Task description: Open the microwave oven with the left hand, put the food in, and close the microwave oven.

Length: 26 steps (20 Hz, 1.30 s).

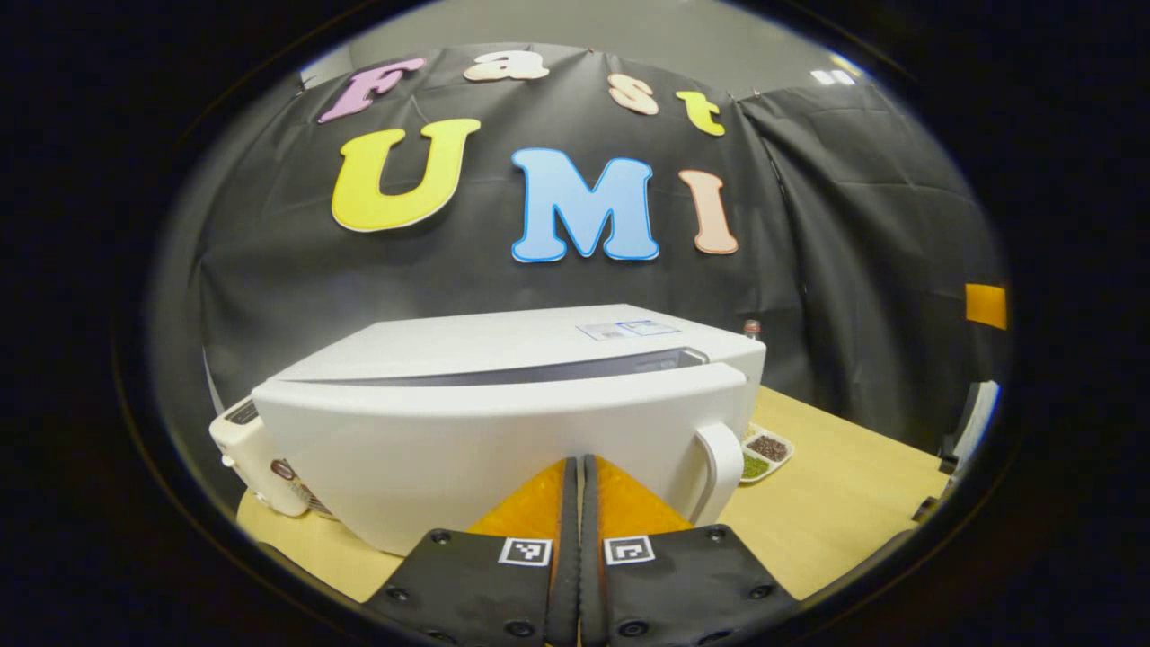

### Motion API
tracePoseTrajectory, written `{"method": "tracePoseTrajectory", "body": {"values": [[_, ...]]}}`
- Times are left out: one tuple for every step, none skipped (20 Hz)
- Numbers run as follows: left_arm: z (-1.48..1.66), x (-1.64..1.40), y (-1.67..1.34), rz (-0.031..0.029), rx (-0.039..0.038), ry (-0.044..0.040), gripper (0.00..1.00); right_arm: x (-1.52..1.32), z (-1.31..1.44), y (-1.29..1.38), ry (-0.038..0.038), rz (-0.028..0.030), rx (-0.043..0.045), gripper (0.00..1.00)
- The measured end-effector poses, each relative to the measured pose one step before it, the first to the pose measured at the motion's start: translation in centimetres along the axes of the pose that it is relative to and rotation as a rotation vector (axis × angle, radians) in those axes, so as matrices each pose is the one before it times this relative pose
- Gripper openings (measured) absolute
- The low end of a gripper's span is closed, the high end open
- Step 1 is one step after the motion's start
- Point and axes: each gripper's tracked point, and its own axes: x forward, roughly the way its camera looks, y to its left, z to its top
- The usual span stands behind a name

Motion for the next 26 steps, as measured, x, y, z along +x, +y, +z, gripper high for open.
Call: {"method": "tracePoseTrajectory", "body": {"values": [[-0.04,0.49,0.114,0.00341,-0.00593,-0.00226,0.09,0.08,-0.167,0.148,0.00365,0.0014,-0.00149,0.98],[0.124,0.412,0.065,0.0023,-0.00339,-0.0016,0.07,0.282,-0.06,0.217,0.0034,0.00281,-0.00021,0.98],[0.126,0.345,0.106,0.0039,-0.00248,0.00009,0.09,0.327,-0.195,0.21,0.00645,0.00636,-0.00056,0.98],[-0.103,0.158,-0.279,-0.01547,-0.01056,0.00045,0.09,0.266,-0.158,0.23,0.00795,0.00429,-0.00036,0.98],[0.182,0.03,-0.199,-0.00025,-0.00772,-0.0056,0.07,0.263,-0.191,0.2,0.00586,0.00389,-0.00024,0.98],[0.081,0.163,0.227,0.01122,-0.00096,-0.00347,0.07,0.221,-0.02,0.307,0.00004,0.00462,0.00032,0.98],[-0.001,0.015,0.261,0.00697,-0.00401,-0.00472,0.07,0.203,0.065,0.325,0.00095,0.00768,-0.00129,0.98],[0.013,0.233,0.123,0.00822,-0.00252,-0.00518,0.11,0.293,-0.086,0.391,0.0041,0.00927,-0.00507,0.98],[0.319,0.491,0.145,0.02098,0.01476,-0.01748,0.07,0.057,-0.254,0.322,0.00495,0.00947,-0.00683,0.98],[-1.086,0.465,-0.198,-0.01813,-0.01087,0.03882,0.07,0.05,0.048,0.464,0.00344,0.01114,-0.0051,0.98],[0.314,-0.125,-1.049,-0.01132,0.00362,0.00186,0.12,-0.07,-0.059,0.353,0.00359,0.01182,-0.00423,0.98],[0.455,-0.22,0.043,0.00839,0.0267,0.0053,0.11,-0.095,0.171,0.288,-0.00281,0.00951,-0.00244,0.98],[0.428,-0.504,-0.089,0.01264,0.02056,-0.01111,0.07,0.047,0.179,0.382,-0.00523,0.01152,-0.00081,0.98],[1.18,-0.661,-0.153,0.00387,0.00828,-0.02987,0.07,0.035,0.134,0.329,-0.0036,0.01334,-0.00158,0.98],[1.121,-0.859,-0.165,0.00138,0.00195,-0.03074,0.07,-0.091,0.215,0.291,-0.00608,0.01229,-0.00155,0.98],[1.236,-1.14,-0.112,0.00688,0.00328,-0.02686,0.07,-0.073,0.36,0.321,-0.01036,0.01487,-0.00034,0.98],[0.909,-1.231,-0.104,0.00847,0.00177,-0.02008,0.07,-0.23,0.344,0.347,-0.01117,0.01492,-0.00052,0.98],[0.939,-1.078,0.018,0.0092,-0.002,-0.01546,0.1,-0.332,0.384,0.306,-0.00978,0.01427,-0.00113,0.98],[0.973,-1.163,0.017,0.01229,-0.00686,-0.01846,0.07,-0.482,0.219,0.242,-0.0071,0.0121,-0.00042,0.98],[0.952,-1.114,0.229,0.01516,-0.00579,-0.01475,0.07,-0.383,0.322,0.039,-0.00925,0.00756,0.00024,0.98],[0.878,-1.408,0.265,0.01694,-0.00407,-0.01251,0.07,-0.631,0.363,0.097,-0.01112,0.0078,0.00167,0.98],[0.799,-1.143,0.287,0.01704,-0.00138,-0.01016,0.07,-0.638,0.356,0.227,-0.00873,0.01183,0.00315,0.98],[0.706,-1.345,0.308,0.01839,0.00016,-0.00883,0.07,-0.52,0.295,0.174,-0.0066,0.0117,0.00248,0.98],[0.627,-1.276,0.236,0.01869,0.0013,-0.00727,0.07,-0.672,0.29,0.22,-0.00684,0.01171,0.00026,0.98],[0.568,-1.334,0.181,0.0133,-0.00128,-0.00829,0.07,-0.691,0.171,-0.049,-0.00783,0.00621,-0.00214,0.98],[0.769,-1.29,0.21,0.0145,-0.00336,-0.01087,0.1,-0.83,0.202,0.025,-0.00858,0.00534,-0.00292,0.98]]}}
